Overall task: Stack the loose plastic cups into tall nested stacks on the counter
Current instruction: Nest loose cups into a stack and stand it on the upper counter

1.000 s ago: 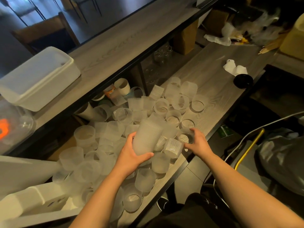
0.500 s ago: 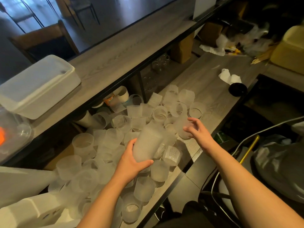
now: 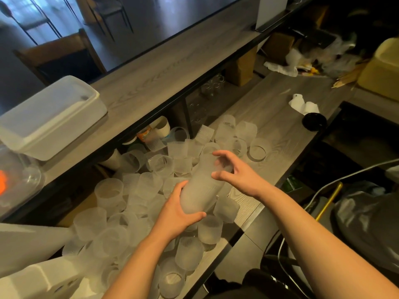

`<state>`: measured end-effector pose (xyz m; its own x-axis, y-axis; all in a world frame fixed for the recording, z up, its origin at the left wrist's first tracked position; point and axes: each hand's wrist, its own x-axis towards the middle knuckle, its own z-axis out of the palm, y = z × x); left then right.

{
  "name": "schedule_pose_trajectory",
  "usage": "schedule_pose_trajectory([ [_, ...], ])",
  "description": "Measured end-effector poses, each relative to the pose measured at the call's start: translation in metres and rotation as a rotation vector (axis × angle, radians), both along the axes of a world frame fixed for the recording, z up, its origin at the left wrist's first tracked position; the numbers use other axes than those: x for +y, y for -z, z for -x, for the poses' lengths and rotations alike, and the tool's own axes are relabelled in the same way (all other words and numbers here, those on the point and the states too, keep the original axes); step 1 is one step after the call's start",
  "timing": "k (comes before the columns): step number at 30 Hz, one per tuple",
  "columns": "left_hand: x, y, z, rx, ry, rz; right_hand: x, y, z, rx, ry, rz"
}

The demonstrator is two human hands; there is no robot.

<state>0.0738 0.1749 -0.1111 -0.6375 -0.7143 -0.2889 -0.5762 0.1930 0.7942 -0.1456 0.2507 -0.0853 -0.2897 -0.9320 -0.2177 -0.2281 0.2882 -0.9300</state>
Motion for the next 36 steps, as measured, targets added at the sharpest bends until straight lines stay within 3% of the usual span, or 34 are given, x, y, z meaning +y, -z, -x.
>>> schedule_pose_trajectory([
  [9, 0.002, 0.002, 0.016, -0.005, -0.033, -0.001, 0.002, 0.02, -0.015, -0.237, -0.051, -0.04],
  [12, 0.005, 0.004, 0.02, 0.012, -0.078, -0.024, 0.0, 0.027, -0.003, -0.278, 0.039, -0.009],
  [14, 0.004, 0.004, 0.021, 0.015, -0.105, -0.049, -0.003, 0.044, 0.013, -0.236, 0.214, 0.002],
  [18, 0.0, 0.007, 0.019, -0.002, -0.132, -0.069, 0.004, 0.095, 0.056, 0.12, 0.569, -0.167],
  [22, 0.001, 0.008, 0.015, -0.011, -0.14, -0.083, 0.017, 0.133, 0.084, 0.238, 0.384, -0.388],
  [26, 0.004, 0.009, 0.013, -0.016, -0.135, -0.099, 0.017, 0.158, 0.089, 0.273, 0.239, -0.408],
  [33, 0.002, 0.007, 0.005, -0.004, -0.152, -0.092, 0.013, 0.164, 0.088, 0.296, 0.318, -0.326],
  [36, 0.001, 0.007, 0.002, -0.004, -0.157, -0.081, 0.015, 0.161, 0.081, 0.211, 0.426, -0.295],
])
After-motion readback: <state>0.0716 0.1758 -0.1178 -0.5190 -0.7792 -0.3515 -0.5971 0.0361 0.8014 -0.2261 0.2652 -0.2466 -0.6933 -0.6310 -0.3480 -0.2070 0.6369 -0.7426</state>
